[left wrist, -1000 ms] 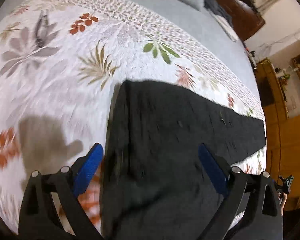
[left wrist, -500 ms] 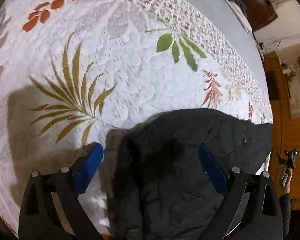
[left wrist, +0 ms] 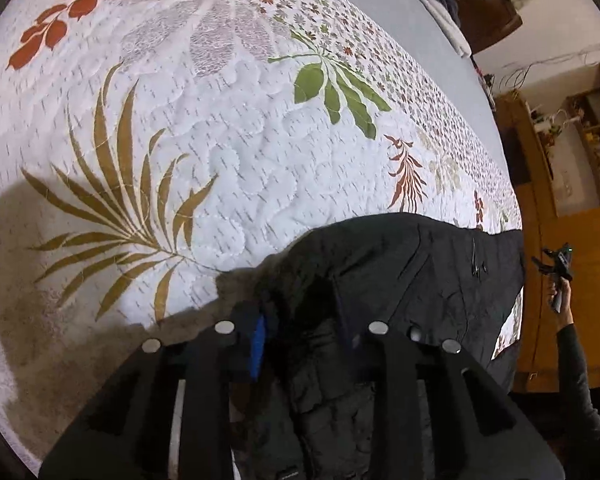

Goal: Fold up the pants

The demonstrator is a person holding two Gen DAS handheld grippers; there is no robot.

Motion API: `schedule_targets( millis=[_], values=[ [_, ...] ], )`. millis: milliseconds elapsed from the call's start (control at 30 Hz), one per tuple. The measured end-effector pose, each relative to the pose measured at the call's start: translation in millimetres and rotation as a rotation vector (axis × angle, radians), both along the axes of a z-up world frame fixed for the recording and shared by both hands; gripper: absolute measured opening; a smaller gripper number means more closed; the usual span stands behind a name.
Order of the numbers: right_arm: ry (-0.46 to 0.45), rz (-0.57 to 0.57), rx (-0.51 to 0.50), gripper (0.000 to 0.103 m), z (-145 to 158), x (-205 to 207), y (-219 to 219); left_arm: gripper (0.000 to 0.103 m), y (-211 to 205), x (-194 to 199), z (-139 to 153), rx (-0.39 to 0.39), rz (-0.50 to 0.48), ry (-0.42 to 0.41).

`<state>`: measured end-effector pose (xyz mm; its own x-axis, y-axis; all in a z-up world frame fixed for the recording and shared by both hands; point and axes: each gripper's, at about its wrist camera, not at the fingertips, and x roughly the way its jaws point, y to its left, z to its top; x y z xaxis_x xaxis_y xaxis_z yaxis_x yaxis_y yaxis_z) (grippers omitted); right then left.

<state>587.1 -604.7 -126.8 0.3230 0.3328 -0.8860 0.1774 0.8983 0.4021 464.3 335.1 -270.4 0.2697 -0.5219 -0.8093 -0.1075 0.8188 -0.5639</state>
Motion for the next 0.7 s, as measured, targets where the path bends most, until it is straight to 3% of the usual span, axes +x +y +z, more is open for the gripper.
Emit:
schedule_targets(
  millis=[233, 500, 567, 600, 633, 700],
  values=[
    [0.048, 0.067, -0.07, 0.093, -34.9, 58.0, -21.7, 0.026, 3.9, 2.3, -10.8, -0.012, 0.056, 0.012],
    [0.051, 0.173, -0.001, 0.097, -62.1, 77.2, -24.9, 0.024, 0.8, 3.7, -11.8, 0.006, 0.062, 0.026],
    [0.028, 0.19, 0.025, 0.092, -59.9, 74.5, -21.8, 0.024, -2.9, 4.1, -9.9, 0.027, 0.062, 0.024],
    [0.024, 0.194, 0.053, 0.075, -59.5, 73.0, -20.7, 0.023, -4.7, 4.0, -8.7, 0.039, 0.065, 0.023],
    [0.026, 0.193, 0.062, 0.049, -59.3, 71.8, -20.2, 0.022, -6.4, 3.6, -7.2, 0.051, 0.071, 0.019],
    [0.01, 0.212, 0.057, 0.013, -54.6, 64.2, -17.1, 0.02, -9.7, 2.4, -3.6, 0.071, 0.079, 0.009]
  ],
)
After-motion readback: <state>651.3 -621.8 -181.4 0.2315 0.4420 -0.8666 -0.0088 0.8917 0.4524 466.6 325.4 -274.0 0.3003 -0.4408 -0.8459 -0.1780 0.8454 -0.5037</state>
